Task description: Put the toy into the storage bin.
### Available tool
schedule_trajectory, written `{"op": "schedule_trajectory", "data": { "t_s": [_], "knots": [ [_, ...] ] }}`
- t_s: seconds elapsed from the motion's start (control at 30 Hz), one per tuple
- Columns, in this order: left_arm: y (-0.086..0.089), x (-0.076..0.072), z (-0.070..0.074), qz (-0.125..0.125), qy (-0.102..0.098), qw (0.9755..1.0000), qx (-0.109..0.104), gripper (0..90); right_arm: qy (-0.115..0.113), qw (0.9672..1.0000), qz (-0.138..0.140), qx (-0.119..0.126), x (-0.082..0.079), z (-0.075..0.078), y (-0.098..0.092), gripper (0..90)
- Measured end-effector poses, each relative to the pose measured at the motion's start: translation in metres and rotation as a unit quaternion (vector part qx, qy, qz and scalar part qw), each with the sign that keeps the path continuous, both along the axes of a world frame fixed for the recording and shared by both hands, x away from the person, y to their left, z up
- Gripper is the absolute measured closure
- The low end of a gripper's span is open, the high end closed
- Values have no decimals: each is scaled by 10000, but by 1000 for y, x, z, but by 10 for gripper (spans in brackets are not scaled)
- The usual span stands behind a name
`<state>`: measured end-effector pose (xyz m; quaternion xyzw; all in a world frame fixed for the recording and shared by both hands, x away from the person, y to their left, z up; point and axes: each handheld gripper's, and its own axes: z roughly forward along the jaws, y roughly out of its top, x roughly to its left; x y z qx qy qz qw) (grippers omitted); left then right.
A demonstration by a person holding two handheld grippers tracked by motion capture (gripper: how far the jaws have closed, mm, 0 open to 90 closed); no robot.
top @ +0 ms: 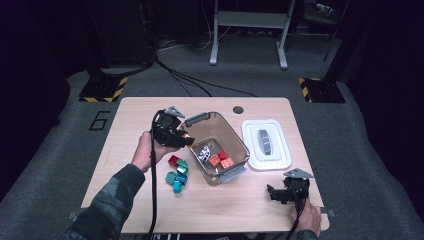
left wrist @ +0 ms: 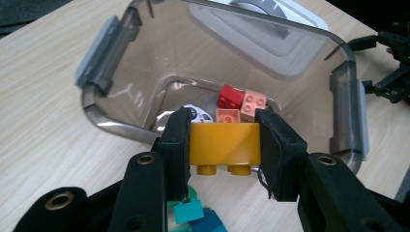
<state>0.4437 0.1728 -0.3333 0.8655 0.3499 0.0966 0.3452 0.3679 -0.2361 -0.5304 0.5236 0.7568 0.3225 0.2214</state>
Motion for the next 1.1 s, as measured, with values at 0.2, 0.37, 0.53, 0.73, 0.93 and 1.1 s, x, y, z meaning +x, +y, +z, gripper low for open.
{"op": "schedule_trajectory", "data": {
  "t_s": [0.2,0.37,0.53,0.73,0.93,1.1],
  "knots": [
    [-19,-2,-1,-223,84,9997,-23,592,-1,10000,-2,-1,0,0,0,0],
    [-36,-5,-8,-445,211,9988,68,592,0,10000,2,-3,0,0,0,0],
    [-49,-11,-18,-665,400,9970,72,592,-4,10000,-3,0,0,0,0,0],
    [-58,-19,-29,-831,529,9949,213,591,-10,10000,4,-11,0,0,0,0],
    [-64,-22,-38,-975,675,9924,334,591,-8,10000,5,-10,0,0,0,0],
    [-65,-23,-45,-1003,755,9915,352,590,-10,10000,2,-10,0,0,0,0]
  ]
}}
